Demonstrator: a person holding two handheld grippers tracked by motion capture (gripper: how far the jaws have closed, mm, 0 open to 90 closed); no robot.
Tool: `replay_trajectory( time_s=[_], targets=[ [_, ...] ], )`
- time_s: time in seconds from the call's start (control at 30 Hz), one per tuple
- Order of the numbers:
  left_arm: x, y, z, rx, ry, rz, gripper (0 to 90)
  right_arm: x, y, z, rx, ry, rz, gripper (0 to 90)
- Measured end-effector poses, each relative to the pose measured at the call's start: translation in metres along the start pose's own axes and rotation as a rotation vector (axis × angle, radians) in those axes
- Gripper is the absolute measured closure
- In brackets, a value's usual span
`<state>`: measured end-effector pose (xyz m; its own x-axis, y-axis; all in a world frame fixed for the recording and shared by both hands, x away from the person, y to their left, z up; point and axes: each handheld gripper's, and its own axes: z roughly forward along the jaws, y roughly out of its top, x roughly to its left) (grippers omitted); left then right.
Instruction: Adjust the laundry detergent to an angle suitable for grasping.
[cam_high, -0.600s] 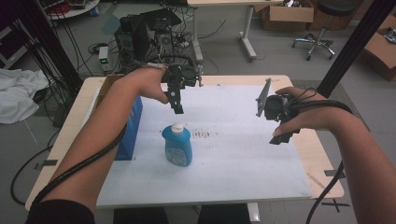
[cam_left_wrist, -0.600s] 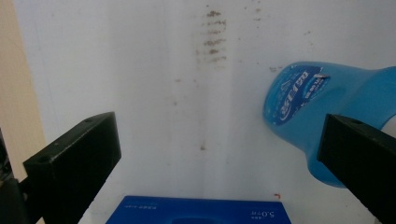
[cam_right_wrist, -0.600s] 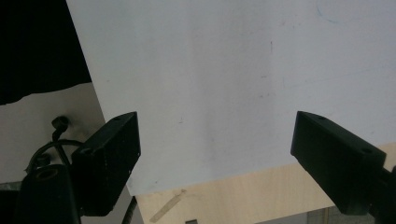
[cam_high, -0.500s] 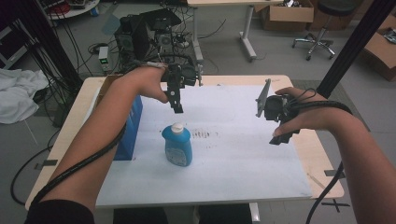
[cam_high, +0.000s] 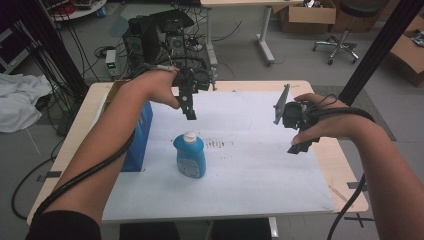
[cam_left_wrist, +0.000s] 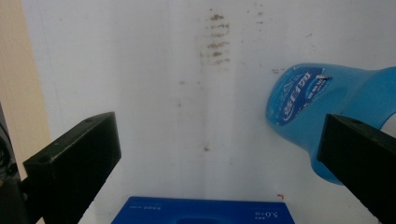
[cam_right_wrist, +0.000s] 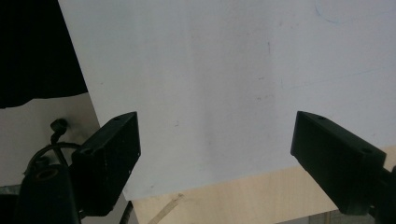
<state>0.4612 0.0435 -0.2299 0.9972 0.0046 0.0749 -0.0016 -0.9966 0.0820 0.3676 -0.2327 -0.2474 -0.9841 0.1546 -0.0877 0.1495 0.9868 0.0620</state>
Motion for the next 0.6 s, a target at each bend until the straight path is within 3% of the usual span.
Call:
replay_trajectory(
  time_s=[0.6],
  targets=[
    [-0.0068,-0.0078,-0.0011,-0.003,0.005,-0.023,0.1,0.0021,0.003,0.0025,-0.002,-0.007,-0.002,16.0]
  ],
)
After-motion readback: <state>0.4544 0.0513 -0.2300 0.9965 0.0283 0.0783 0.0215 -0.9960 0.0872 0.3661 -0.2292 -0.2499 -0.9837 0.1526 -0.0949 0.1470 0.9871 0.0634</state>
